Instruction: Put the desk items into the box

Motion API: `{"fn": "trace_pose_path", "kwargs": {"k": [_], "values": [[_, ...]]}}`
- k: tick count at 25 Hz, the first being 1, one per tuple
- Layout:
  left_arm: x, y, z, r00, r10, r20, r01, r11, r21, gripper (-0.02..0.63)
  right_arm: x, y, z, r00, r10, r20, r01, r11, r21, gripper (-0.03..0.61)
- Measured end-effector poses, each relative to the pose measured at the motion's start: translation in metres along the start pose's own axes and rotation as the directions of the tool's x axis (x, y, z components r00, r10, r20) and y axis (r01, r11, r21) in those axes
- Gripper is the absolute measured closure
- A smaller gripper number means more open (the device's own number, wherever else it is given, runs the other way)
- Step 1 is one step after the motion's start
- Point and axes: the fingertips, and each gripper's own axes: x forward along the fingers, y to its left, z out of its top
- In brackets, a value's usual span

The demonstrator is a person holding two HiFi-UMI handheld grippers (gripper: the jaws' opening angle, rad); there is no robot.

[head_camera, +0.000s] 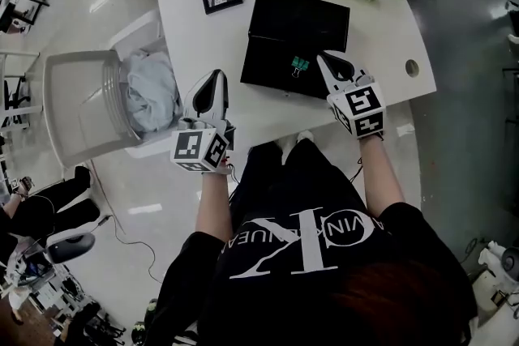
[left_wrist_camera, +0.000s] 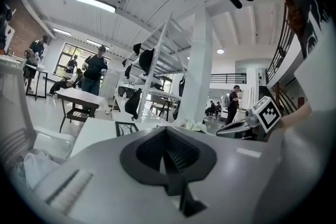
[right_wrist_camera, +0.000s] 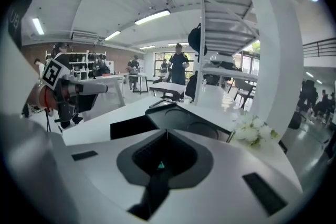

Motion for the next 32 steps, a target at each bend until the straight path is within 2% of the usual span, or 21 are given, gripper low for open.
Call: {"fn": "trace_pose_path", "kwargs": {"k": [5, 19, 32], "values": [[0.003, -0.005, 0.006, 1.0, -0.008, 0.008, 0.008, 1.0, 0.013, 0.604, -0.012, -0.008, 0.005, 0.999, -0.019, 0.048, 0.017, 0.999, 0.048, 0.561], [0.016, -0.005, 0.035, 0.999, -0.008, 0.052, 0.004, 0.997, 0.074, 0.604, -0.035, -0.033, 0.024, 0.987, -0.083, 0.139, 0.073, 0.994, 0.077, 0.563], [0.026, -0.01, 0.053, 0.996, -0.026, 0.082, 0.018, 0.995, 0.097, 0.604, -0.043, -0.044, 0.042, 0.974, -0.103, 0.202, 0.087, 0.993, 0.085, 0.563]]}}
